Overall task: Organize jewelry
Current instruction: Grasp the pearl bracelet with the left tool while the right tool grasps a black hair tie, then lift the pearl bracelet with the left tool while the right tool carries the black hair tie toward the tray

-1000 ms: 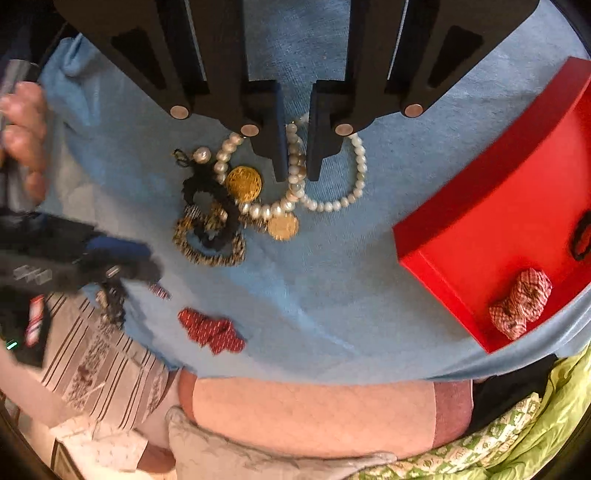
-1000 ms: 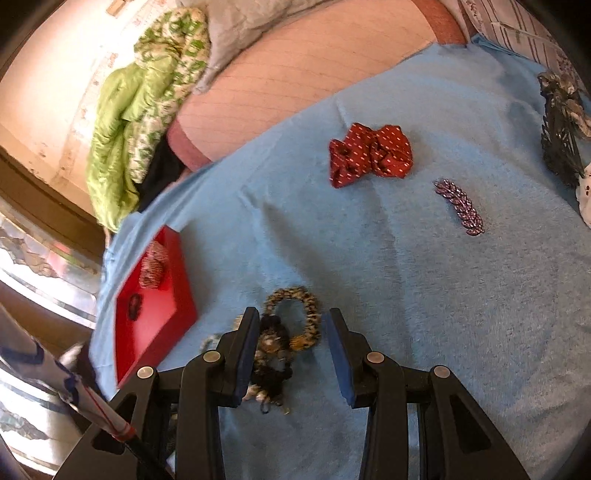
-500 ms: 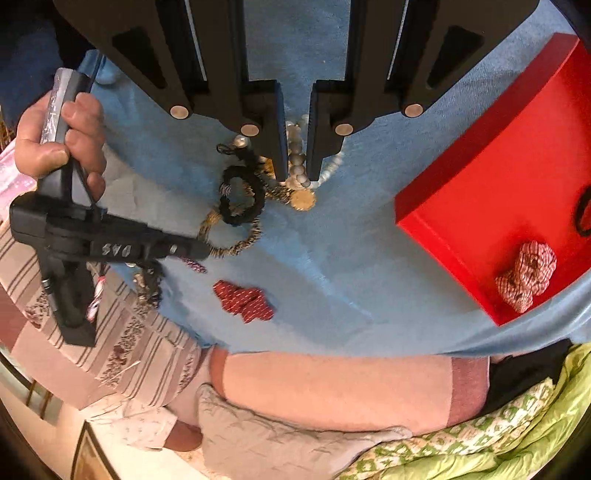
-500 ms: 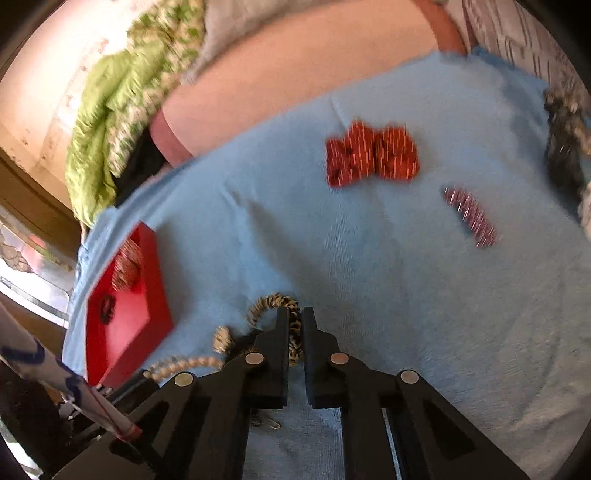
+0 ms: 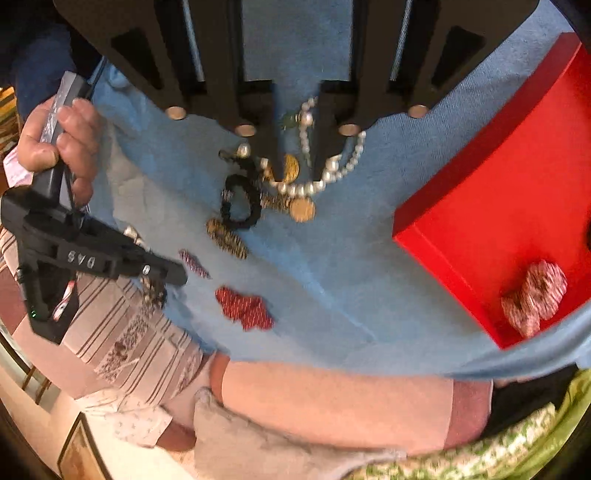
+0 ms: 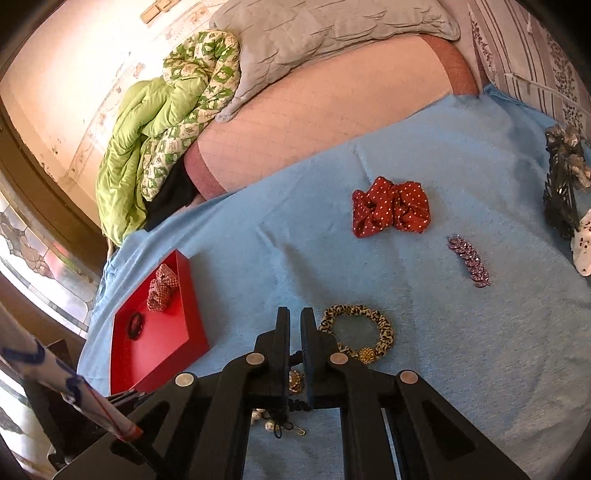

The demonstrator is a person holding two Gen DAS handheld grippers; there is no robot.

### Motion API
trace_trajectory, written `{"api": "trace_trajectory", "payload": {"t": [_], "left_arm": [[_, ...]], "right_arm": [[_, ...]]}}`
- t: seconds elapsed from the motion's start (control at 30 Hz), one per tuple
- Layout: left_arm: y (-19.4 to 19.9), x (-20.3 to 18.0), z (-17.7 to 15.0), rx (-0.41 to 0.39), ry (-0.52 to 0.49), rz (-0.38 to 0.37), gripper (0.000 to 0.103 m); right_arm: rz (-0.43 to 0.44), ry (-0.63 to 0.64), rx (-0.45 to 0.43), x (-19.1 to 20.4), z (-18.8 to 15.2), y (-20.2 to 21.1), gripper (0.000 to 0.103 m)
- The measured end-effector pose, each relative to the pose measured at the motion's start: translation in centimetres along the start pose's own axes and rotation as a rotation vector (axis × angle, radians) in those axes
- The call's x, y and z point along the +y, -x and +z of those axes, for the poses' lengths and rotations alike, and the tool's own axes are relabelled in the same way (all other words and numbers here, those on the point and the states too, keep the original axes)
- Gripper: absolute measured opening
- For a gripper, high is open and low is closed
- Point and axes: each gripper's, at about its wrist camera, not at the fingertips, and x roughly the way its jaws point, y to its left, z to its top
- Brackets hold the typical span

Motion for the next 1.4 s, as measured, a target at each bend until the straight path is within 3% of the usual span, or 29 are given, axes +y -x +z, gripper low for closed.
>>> {"api": "trace_trajectory", "payload": {"t": [0.03,0.1,0.27,0.47,0.57,0.67,0.7,1.1,1.4], "left_arm": [[0.0,0.1,-0.1,-0.002,0.001,0.021,0.034],[-0.1,0.3,-0.3,0.006,0.0,0.04,0.041],[-1.2,0.3,-0.7,0.037,-0.012,0.06,0.041],[-3.2,-1.3,-1.2,0.072,-0.088,0.138,0.041],[-4.1,-1.1,-1.2,0.075,-0.094,0.169,0.038],[-4.0,-1.0,-1.1,0.06,-0.084,0.189,0.021],[-4.0,-0.9,-1.0,0.057,-0.08,0.182,0.01],[1.7,-1.7,0.6,-0.165,-0.079,0.05,0.009],[4.1,-2.0,1.2,-0.245,-0.102,0.005,0.01]], "right_arm": [[-0.01,0.002,0.001,-0.1,0.0,0.0,0.007],[-0.049,0.003,0.015,-0.4,0.1,-0.3,0.007],[-0.062,-0.08,0.055,-2.3,0.2,-1.1,0.008],[-0.078,-0.06,0.05,-2.1,0.2,-1.0,0.008],[-0.079,-0.07,0.057,-2.4,0.2,-1.1,0.008],[-0.069,-0.067,0.078,-2.3,0.1,-1.5,0.008],[-0.064,-0.063,0.085,-2.2,0.1,-1.6,0.008],[-0.021,-0.031,0.229,-1.4,-1.5,-4.0,0.008],[-0.131,0.093,0.258,0.2,-2.4,-6.2,0.014]]}}
